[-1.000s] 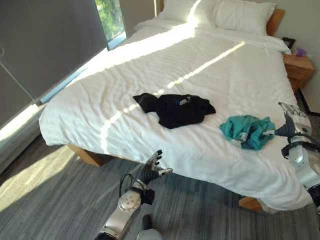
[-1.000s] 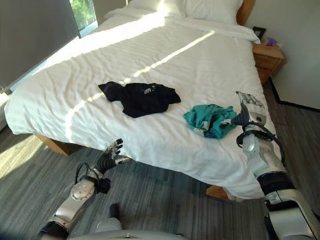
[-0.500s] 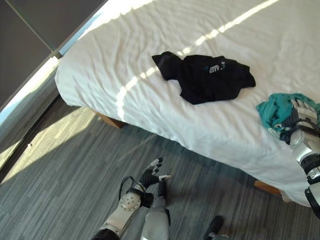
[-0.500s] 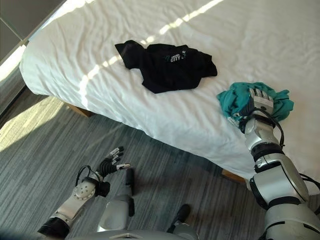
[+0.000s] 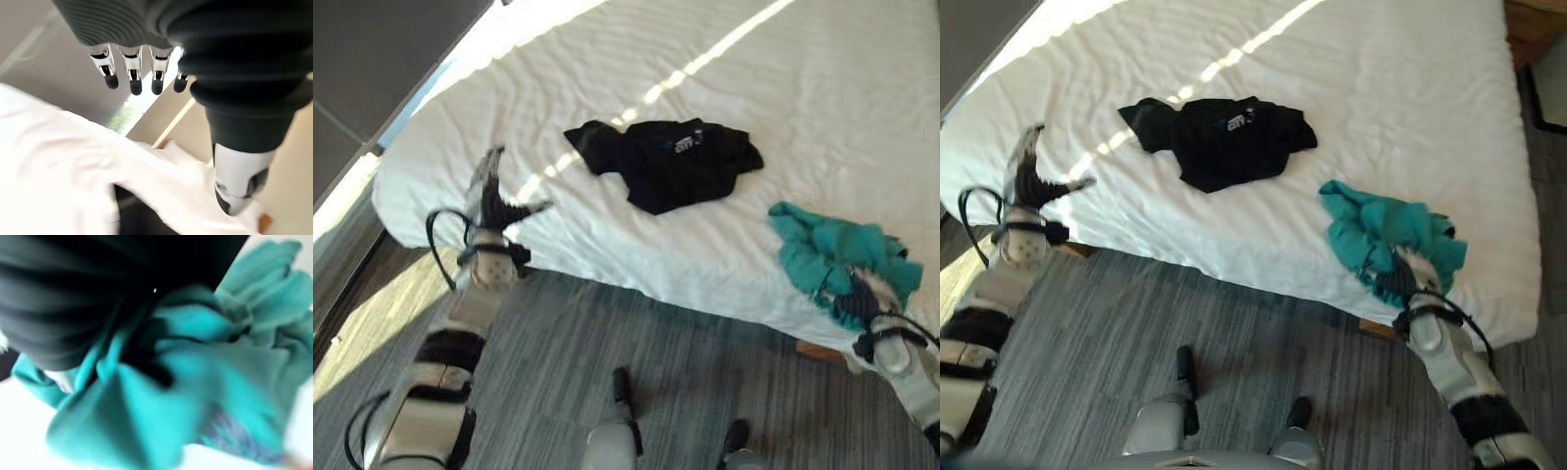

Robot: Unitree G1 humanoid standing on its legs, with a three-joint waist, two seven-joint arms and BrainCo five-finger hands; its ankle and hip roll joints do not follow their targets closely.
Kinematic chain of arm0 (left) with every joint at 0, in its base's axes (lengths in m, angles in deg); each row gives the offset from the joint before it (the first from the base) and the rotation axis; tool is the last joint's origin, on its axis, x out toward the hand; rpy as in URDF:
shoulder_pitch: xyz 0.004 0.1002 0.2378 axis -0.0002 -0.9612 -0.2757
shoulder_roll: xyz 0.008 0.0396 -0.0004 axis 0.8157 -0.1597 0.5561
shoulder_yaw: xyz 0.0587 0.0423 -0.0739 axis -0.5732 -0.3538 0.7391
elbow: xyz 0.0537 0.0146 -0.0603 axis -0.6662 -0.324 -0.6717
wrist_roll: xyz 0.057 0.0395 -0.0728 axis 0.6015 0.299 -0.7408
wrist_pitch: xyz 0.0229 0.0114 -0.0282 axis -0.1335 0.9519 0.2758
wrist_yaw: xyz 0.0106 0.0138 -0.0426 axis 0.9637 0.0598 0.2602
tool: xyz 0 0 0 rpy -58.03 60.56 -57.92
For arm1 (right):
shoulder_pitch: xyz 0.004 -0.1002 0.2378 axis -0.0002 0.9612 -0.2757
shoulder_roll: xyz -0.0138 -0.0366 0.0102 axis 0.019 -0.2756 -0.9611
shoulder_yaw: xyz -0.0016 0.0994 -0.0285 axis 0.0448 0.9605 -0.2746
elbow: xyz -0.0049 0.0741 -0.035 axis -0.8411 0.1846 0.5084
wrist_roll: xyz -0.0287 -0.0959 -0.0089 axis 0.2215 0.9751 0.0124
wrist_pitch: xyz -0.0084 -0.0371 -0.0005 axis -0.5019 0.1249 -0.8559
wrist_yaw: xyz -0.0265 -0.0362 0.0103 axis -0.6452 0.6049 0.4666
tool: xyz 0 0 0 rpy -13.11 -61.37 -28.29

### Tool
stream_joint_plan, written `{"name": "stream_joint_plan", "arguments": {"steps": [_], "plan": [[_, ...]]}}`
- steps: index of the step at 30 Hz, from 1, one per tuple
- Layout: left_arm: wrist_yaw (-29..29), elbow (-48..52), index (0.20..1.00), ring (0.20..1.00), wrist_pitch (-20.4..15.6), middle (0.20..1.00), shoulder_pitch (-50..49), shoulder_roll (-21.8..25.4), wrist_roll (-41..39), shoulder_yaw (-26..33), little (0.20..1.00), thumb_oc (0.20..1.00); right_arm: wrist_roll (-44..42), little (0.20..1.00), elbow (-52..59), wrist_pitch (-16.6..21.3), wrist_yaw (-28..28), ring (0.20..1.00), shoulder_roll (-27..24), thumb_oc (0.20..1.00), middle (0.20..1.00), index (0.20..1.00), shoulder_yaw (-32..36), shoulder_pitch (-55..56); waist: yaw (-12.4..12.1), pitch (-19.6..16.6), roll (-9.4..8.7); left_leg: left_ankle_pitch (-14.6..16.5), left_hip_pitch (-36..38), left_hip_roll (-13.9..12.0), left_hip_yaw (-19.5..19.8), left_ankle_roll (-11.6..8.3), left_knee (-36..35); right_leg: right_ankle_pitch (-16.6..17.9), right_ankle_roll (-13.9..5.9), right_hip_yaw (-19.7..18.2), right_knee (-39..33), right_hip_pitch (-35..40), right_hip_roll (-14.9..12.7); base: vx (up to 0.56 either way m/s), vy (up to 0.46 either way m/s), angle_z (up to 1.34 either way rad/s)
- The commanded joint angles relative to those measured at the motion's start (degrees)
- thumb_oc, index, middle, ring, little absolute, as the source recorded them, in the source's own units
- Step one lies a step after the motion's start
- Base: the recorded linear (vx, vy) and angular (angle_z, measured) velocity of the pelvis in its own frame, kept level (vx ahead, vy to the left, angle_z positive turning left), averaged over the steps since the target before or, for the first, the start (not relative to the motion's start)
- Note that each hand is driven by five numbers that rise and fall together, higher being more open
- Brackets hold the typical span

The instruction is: Pick up bed clothes into laundry basket.

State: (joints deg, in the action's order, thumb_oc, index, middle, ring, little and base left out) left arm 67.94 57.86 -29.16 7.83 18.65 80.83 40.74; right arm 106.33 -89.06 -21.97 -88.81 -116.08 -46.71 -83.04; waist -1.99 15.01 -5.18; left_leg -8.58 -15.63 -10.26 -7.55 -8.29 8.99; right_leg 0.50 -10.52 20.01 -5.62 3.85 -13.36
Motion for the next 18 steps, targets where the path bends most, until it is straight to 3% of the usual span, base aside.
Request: {"name": "stream_joint_plan", "arguments": {"steps": [1, 2, 4, 5, 6, 7, 8, 9, 11, 12, 14, 18], "plan": [[1.71, -2.14, 1.000, 1.000, 2.02, 1.000, 4.21, -5.49, 8.34, -2.63, 1.000, 1.000, 5.32, 0.200, -15.09, -2.54, 4.06, 0.200, 3.35, 0.200, 0.200, 0.200, -3.06, 0.46, 0.75, -1.17, 2.53, 5.99, 5.00, -5.52, 7.10, -3.59, -5.40, 0.16, -4.48, -4.83, 1.26, 2.63, -2.70, 0.31, 0.203, -1.05], [1.38, -3.45, 1.000, 1.000, 2.40, 1.000, 5.86, -7.66, 12.02, -6.21, 1.000, 1.000, 4.40, 0.200, -19.71, -2.50, 3.70, 0.200, 5.80, 0.200, 0.200, 0.200, -3.39, 1.99, 1.90, -2.07, 2.07, 5.61, 6.20, -5.75, 4.90, -3.95, -6.54, 1.26, -4.48, -5.05, 2.09, 3.51, -4.11, 0.16, 0.266, -1.11], [-0.10, -8.64, 1.000, 1.000, 4.09, 1.000, 9.42, -7.99, 14.74, -9.46, 1.000, 1.000, 6.51, 0.200, -27.88, -2.51, 2.36, 0.200, 7.78, 0.200, 0.200, 0.200, -4.44, 3.30, 3.69, -3.17, 1.62, 6.01, 9.46, -3.28, 1.21, -2.35, -9.37, 3.13, -4.48, -7.19, 5.16, 1.70, -5.54, 0.17, 0.245, -0.52], [0.02, -8.91, 1.000, 1.000, 4.01, 1.000, 9.72, -8.04, 14.74, -9.69, 1.000, 1.000, 6.55, 0.200, -28.15, -2.39, 2.18, 0.200, 8.02, 0.200, 0.200, 0.200, -4.43, 3.14, 3.42, -3.12, 1.42, 5.64, 9.45, -3.15, 0.97, -2.22, -9.57, 3.38, -4.48, -7.46, 5.20, 1.38, -5.68, 0.17, 0.209, -0.48], [-0.22, -13.82, 1.000, 1.000, 5.16, 1.000, 11.74, -6.44, 15.15, -10.77, 1.000, 1.000, 5.26, 0.200, -34.53, -3.14, 1.14, 0.200, 11.26, 0.200, 0.200, 0.200, -4.94, 1.58, 4.39, -3.60, 0.53, 5.83, 12.65, -1.75, -2.60, -1.34, -12.60, 8.83, -4.48, -9.01, 6.06, -1.02, -6.62, 0.08, 0.174, -0.74], [0.27, -16.93, 1.000, 1.000, 6.31, 1.000, 12.95, -5.67, 16.16, -11.11, 1.000, 1.000, 5.39, 0.200, -37.51, -3.70, 0.73, 0.200, 12.66, 0.200, 0.200, 0.200, -5.98, 1.33, 4.23, -3.30, 0.59, 6.44, 13.49, -2.00, -4.86, -1.00, -12.90, 10.28, -4.48, -6.74, 7.13, -2.61, -7.11, 0.08, 0.172, -1.06], [0.36, -17.12, 1.000, 1.000, 6.25, 1.000, 13.19, -5.65, 16.15, -11.25, 1.000, 1.000, 5.38, 0.200, -37.71, -3.63, 0.62, 0.200, 12.82, 0.200, 0.200, 0.200, -6.01, 1.12, 4.06, -3.30, 0.45, 6.13, 13.32, -1.93, -5.04, -0.91, -13.00, 10.59, -4.48, -6.98, 7.08, -2.96, -7.17, 0.01, 0.196, -1.56], [0.30, -20.06, 1.000, 1.000, 7.78, 1.000, 15.46, -2.63, 18.69, -12.94, 1.000, 1.000, 4.72, 0.200, -40.27, -3.86, 0.35, 0.200, 14.85, 0.200, 0.200, 0.200, -7.45, -0.13, 3.42, -2.52, 0.50, 6.38, 13.73, -2.27, -8.00, -0.21, -13.46, 9.29, -4.48, -1.76, 11.60, -5.43, -5.72, 0.00, 0.237, -1.68], [-0.11, -23.34, 1.000, 1.000, 8.94, 1.000, 17.79, -1.15, 20.96, -15.09, 1.000, 1.000, 4.57, 0.200, -41.60, -3.86, 0.21, 0.200, 15.65, 0.200, 0.200, 0.200, -8.93, -1.41, 3.28, -1.74, 0.02, 5.90, 13.81, -2.56, -10.16, 0.08, -13.91, 9.67, -4.48, -0.18, 13.88, -7.95, -4.88, 0.04, 0.216, -1.14], [-0.61, -29.38, 1.000, 1.000, 10.68, 1.000, 20.06, 1.88, 25.48, -17.63, 1.000, 1.000, 4.60, 0.200, -43.01, -3.60, 0.00, 0.200, 17.24, 0.200, 0.200, 0.200, -10.37, -0.67, 2.20, -1.19, -1.13, 6.15, 14.52, -2.20, -12.43, 0.52, -13.87, 9.11, -4.48, 5.44, 12.61, -7.24, -4.57, 0.10, 0.120, -0.82], [0.69, -32.52, 1.000, 1.000, 12.24, 1.000, 23.80, 5.28, 27.83, -19.46, 1.000, 1.000, 3.45, 0.200, -42.95, -2.25, -0.57, 0.200, 18.23, 0.200, 0.200, 0.200, -11.40, -0.16, 1.73, -0.09, -2.70, 6.08, 14.16, -2.23, -13.47, 0.39, -13.98, 11.03, -4.48, 5.91, 10.29, -7.03, -3.66, 0.02, 0.060, -0.87], [1.65, -34.78, 1.000, 1.000, 13.08, 1.000, 30.56, 9.82, 29.05, -23.25, 1.000, 1.000, 0.15, 0.200, -41.62, -0.59, -0.85, 0.200, 18.98, 0.200, 0.200, 0.200, -12.20, -0.31, 1.56, 2.39, -3.56, 4.69, 10.41, -3.70, -13.51, -0.56, -13.99, 14.59, -4.48, 5.54, 6.43, -8.13, -3.98, -0.15, -0.011, -0.01]]}}
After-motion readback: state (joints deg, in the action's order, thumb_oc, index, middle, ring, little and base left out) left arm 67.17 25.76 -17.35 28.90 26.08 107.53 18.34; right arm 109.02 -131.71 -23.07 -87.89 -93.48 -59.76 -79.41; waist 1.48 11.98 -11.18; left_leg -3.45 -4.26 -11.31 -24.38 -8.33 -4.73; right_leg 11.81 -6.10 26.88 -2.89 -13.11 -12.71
